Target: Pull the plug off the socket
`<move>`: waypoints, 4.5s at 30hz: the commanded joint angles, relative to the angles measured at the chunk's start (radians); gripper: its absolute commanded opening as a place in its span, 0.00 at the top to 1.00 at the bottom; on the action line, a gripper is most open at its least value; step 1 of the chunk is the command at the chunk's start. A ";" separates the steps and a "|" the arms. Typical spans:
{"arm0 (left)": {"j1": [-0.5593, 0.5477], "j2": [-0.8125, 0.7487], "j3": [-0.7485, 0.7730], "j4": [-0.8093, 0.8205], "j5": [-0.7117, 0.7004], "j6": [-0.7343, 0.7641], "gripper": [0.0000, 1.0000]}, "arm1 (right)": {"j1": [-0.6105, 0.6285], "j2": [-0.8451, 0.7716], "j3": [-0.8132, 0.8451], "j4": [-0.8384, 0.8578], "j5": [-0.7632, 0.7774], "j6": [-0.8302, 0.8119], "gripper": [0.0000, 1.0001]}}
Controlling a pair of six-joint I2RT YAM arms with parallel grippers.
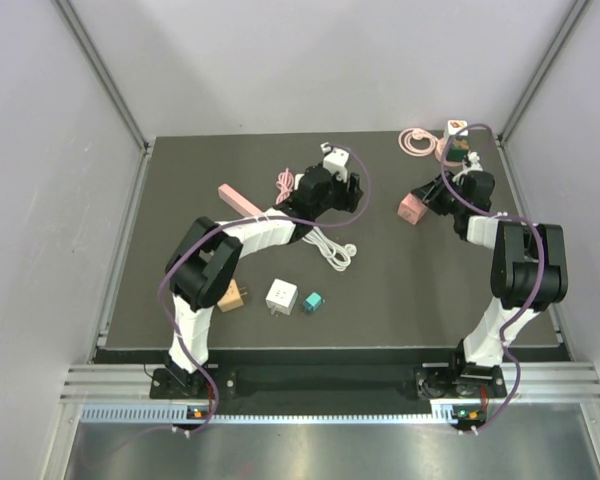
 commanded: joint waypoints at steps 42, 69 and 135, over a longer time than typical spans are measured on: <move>0.094 -0.092 -0.213 0.330 0.018 0.078 0.36 | -0.215 -0.364 -0.102 -0.469 0.219 -0.154 0.25; 0.094 -0.088 -0.205 0.332 0.069 0.054 0.36 | -0.174 -0.103 -0.100 -0.207 0.048 -0.062 0.40; 0.186 -0.091 -0.231 0.347 0.158 -0.046 0.36 | -0.005 0.561 1.112 -0.609 0.609 -0.454 0.32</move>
